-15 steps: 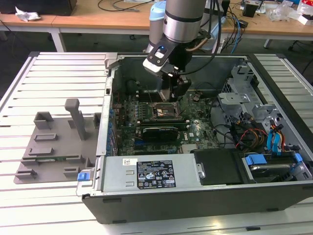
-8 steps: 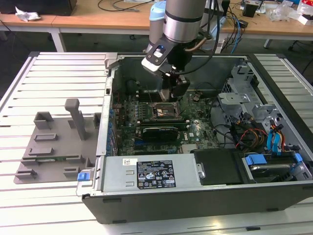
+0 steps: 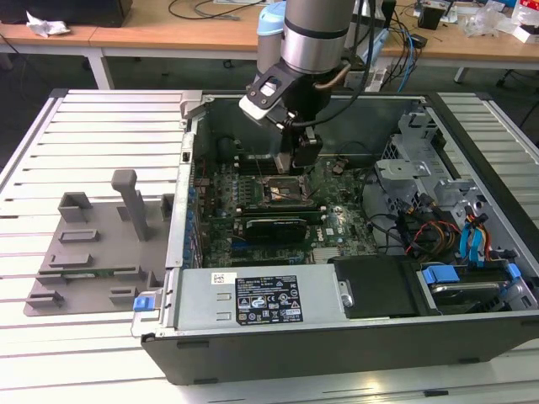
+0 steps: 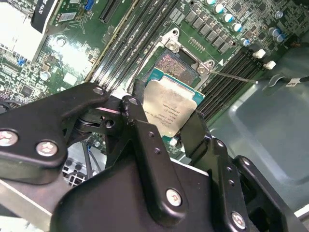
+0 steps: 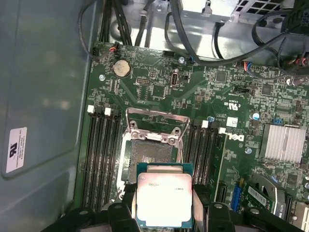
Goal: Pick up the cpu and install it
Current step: 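Place the cpu into insertion slot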
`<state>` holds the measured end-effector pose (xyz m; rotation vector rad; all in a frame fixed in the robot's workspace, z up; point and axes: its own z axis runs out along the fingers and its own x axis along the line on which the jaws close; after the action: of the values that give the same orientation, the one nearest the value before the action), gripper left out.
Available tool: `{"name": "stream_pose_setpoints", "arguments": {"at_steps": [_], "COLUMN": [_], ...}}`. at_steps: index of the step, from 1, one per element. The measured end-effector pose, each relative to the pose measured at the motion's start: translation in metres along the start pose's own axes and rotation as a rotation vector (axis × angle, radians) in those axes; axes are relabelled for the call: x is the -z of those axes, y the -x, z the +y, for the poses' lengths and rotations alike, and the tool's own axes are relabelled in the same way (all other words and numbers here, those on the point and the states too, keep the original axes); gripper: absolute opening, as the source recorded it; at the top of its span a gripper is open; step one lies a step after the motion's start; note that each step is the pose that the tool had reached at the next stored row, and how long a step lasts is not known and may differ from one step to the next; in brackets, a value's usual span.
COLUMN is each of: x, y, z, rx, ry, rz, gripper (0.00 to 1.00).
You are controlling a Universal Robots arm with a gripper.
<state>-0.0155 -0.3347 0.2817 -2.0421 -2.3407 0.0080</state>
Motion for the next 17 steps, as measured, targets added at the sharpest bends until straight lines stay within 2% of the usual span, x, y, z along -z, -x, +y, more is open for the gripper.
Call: {"name": "stream_pose_setpoints", "arguments": {"at_steps": [13,17], "x": [-0.0002,-0.0003], "y": [0.0,0.0], "z": [0.0,0.0], "rx": [-0.109,-0.13], "ry": [0.0025,0.003], "rz": [0.0029,0.0035], "gripper": [0.55,0.55]}}
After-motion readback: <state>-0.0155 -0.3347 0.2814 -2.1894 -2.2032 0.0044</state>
